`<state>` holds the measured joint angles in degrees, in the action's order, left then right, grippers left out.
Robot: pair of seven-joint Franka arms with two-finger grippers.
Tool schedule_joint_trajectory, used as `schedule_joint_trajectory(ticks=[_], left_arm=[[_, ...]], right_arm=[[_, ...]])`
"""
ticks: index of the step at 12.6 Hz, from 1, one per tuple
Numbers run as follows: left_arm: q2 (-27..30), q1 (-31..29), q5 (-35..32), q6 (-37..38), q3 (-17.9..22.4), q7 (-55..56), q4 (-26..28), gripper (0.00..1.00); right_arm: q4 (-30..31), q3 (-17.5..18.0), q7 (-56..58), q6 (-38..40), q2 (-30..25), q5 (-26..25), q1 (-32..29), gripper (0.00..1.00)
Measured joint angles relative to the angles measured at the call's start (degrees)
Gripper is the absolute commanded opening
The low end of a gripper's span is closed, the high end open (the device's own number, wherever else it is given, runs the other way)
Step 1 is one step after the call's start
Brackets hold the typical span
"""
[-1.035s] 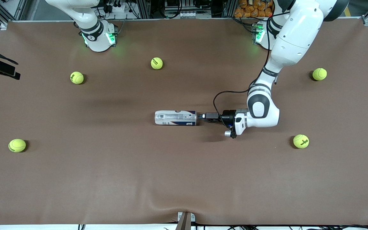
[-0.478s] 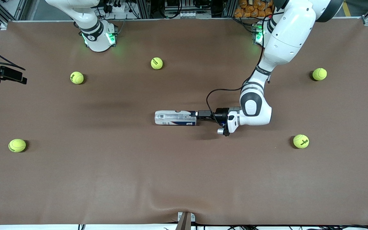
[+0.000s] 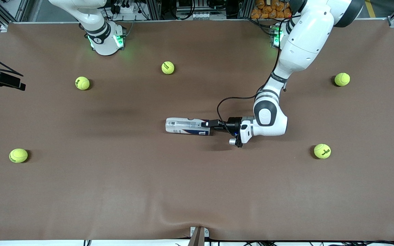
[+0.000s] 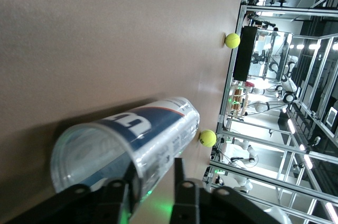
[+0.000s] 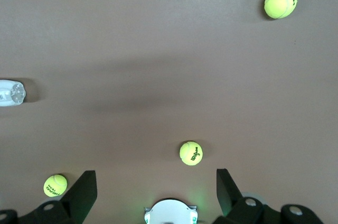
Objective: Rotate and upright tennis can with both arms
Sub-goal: 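Grasp the can's open end with the left gripper, then lift and rotate the can upright with the left gripper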
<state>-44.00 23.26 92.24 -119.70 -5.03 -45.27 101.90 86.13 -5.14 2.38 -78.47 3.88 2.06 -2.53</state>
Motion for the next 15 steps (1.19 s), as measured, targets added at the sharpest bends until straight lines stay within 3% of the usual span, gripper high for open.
schedule_joint_trajectory(ticks=[5,9,12,15], left_arm=[[0.02,-0.20,0.12,0.68,-0.02,1.22,-1.26,0.00],[2.02,-0.04,-0.66,0.59,-0.03,11.33,-4.44,0.00],[4.39,1.11,-10.24,-0.11,-0.02,25.07,-7.55,0.00],[7.07,2.00,-26.23,-0.92,-0.03,41.52,-11.32,0.00]], right_arm=[[0.01,0.32,0.00,-1.19,0.18,0.00,0.07,1.00],[0.01,0.49,0.00,-1.55,0.19,0.00,0.18,1.00],[0.01,0.53,0.00,-3.98,0.18,0.00,0.19,1.00],[-0.12,0.53,-0.03,-4.15,-0.70,0.00,0.19,1.00]])
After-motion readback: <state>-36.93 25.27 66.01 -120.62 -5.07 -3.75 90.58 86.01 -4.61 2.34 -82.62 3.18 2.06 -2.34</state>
